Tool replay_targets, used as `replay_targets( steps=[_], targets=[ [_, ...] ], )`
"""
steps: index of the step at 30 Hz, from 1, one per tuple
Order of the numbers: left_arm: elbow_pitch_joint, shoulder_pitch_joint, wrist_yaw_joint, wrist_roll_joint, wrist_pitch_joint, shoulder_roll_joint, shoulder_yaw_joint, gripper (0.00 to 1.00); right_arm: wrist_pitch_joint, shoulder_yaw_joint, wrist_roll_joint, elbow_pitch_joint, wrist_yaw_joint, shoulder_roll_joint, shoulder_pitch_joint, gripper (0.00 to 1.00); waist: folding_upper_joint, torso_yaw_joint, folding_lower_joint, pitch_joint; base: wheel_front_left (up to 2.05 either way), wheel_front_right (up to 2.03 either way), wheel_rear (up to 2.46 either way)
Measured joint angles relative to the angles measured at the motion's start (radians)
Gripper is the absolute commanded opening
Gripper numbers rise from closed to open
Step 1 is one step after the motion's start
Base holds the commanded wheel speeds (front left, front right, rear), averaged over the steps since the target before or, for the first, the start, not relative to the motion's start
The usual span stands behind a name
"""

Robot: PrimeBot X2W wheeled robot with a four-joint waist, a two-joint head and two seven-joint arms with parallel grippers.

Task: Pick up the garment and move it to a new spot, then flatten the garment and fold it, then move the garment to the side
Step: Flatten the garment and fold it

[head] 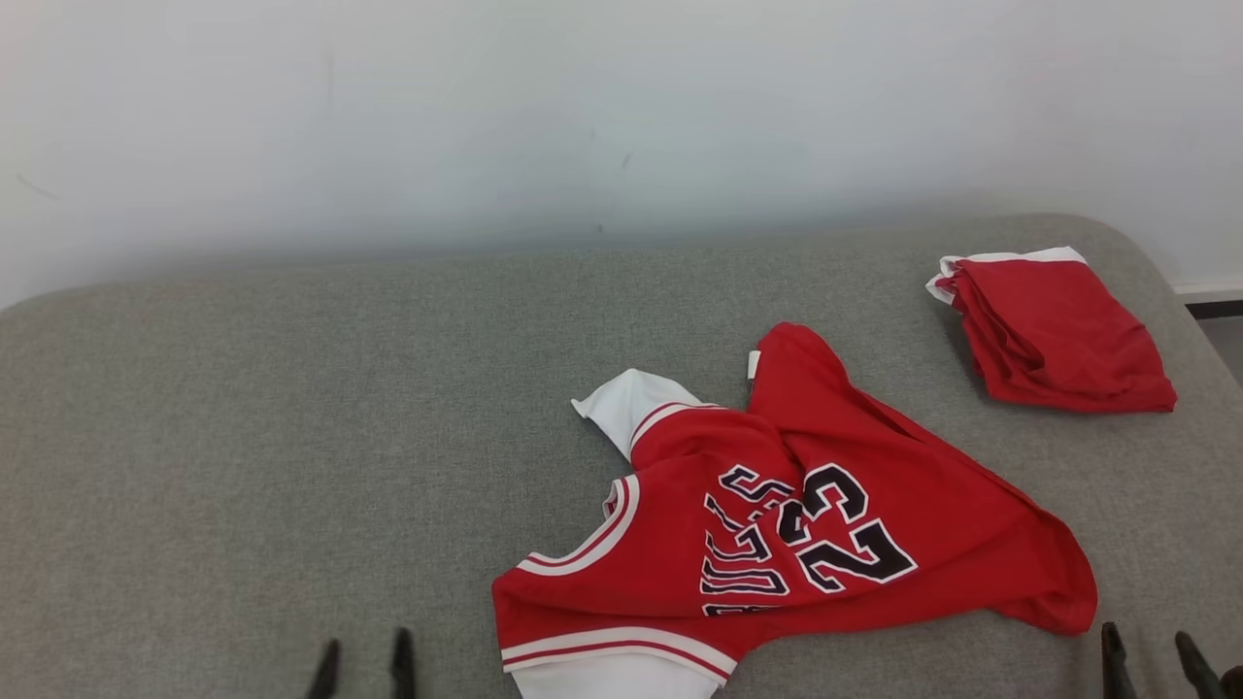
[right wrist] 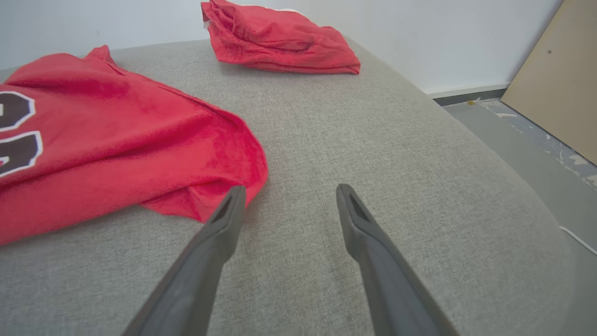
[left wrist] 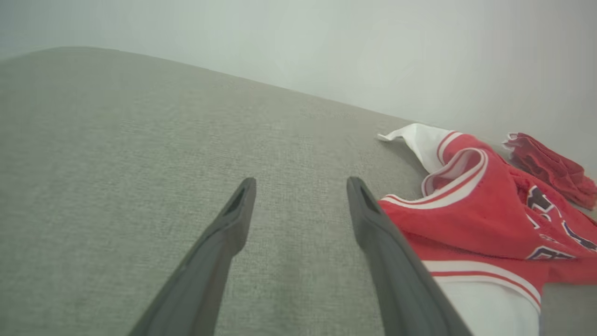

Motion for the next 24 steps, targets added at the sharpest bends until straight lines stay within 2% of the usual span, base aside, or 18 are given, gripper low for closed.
replay_targets(
  steps=[9,15,20,21,22,23,24],
  targets=[
    [0.069,0.021,-0.022,-0.008,0.000,-0.002,-0.200,1.00,-0.004,0.017,0.014,0.049,0.000,0.025,-0.041,1.00,0.0001,0.012,0.0002,0.027,0.00,0.00,0.00],
    [0.116,0.020,-0.026,-0.040,0.000,-0.002,-0.238,1.00,-0.005,0.043,0.036,0.064,0.000,0.035,-0.048,1.00,0.0001,0.015,0.0002,0.039,0.00,0.00,0.00],
    [0.092,0.004,-0.026,-0.050,0.000,-0.002,-0.232,1.00,-0.006,0.055,0.051,0.083,0.000,0.035,-0.070,1.00,0.0001,0.016,0.0002,0.046,0.00,0.00,0.00],
    [0.083,0.000,-0.024,-0.050,0.000,-0.002,-0.227,1.00,-0.006,0.056,0.052,0.098,0.000,0.034,-0.076,0.89,0.0001,0.018,0.0002,0.046,0.00,0.00,0.00],
    [0.073,-0.004,-0.021,-0.049,0.000,-0.002,-0.223,1.00,-0.006,0.058,0.056,0.117,0.000,0.031,-0.084,0.45,0.0000,0.020,0.0002,0.046,0.00,0.00,0.00],
    [0.064,-0.005,-0.018,-0.047,0.000,-0.002,-0.217,1.00,-0.006,0.059,0.056,0.129,0.000,0.027,-0.091,0.28,0.0001,0.023,0.0002,0.046,0.00,0.00,0.00],
    [0.054,-0.005,-0.017,-0.045,0.000,-0.002,-0.210,1.00,-0.006,0.059,0.057,0.139,0.000,0.024,-0.099,0.00,0.0001,0.026,0.0002,0.045,0.00,0.00,0.00]
  ],
)
